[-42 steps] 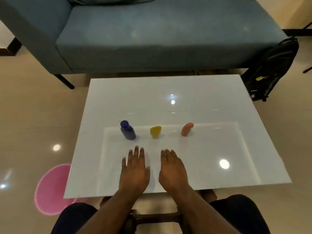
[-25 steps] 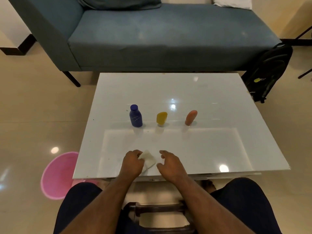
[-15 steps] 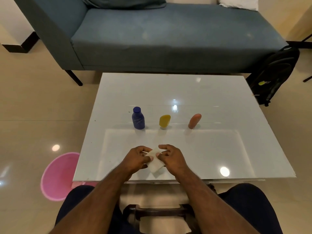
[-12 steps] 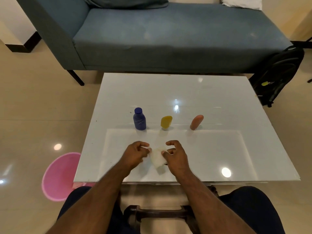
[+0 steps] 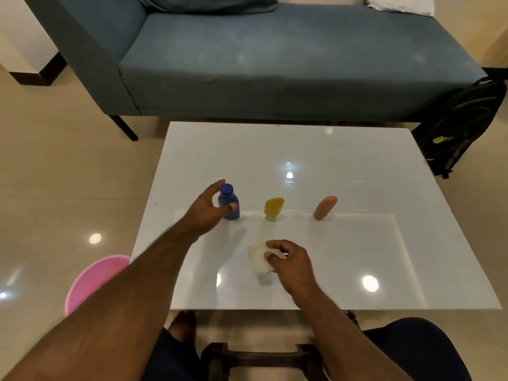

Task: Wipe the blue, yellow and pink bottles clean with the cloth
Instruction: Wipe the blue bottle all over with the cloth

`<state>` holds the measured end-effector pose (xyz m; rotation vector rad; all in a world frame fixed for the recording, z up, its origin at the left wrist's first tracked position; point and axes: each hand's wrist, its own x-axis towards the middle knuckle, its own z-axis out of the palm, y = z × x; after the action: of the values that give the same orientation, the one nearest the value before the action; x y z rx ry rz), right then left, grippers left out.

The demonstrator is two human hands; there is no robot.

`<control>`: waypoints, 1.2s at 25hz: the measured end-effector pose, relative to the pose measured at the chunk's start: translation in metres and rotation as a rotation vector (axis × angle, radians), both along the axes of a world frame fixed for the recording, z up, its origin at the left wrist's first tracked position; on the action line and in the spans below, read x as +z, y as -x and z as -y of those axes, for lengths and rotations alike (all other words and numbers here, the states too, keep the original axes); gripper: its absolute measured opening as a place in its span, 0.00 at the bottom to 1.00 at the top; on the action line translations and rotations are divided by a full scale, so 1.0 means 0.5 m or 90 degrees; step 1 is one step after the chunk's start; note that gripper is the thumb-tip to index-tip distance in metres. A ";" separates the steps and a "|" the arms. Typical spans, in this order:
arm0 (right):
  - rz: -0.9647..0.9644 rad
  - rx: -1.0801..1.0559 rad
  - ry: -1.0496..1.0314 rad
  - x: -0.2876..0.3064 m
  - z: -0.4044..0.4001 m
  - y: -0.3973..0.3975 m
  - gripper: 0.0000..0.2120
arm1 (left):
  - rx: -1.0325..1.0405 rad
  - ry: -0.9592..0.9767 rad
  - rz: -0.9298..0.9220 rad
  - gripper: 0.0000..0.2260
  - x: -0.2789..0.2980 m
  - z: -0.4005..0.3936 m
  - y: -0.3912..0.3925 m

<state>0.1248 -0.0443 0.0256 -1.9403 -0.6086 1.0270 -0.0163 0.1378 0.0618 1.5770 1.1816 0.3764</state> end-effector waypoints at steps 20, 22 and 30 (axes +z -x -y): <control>-0.184 -0.009 -0.261 0.276 0.125 0.043 0.12 | 0.243 0.535 0.496 0.17 0.157 0.310 0.085; -0.183 0.001 -0.288 0.291 0.145 0.050 0.13 | 0.227 0.557 0.510 0.19 0.172 0.347 0.092; 0.085 0.110 -0.256 0.347 0.150 0.067 0.09 | 0.211 0.527 0.490 0.19 0.213 0.408 0.078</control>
<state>0.0915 -0.1192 0.1992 -1.6281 -0.9916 0.8068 -0.0554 -0.0660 0.1681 0.4324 0.8031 0.5496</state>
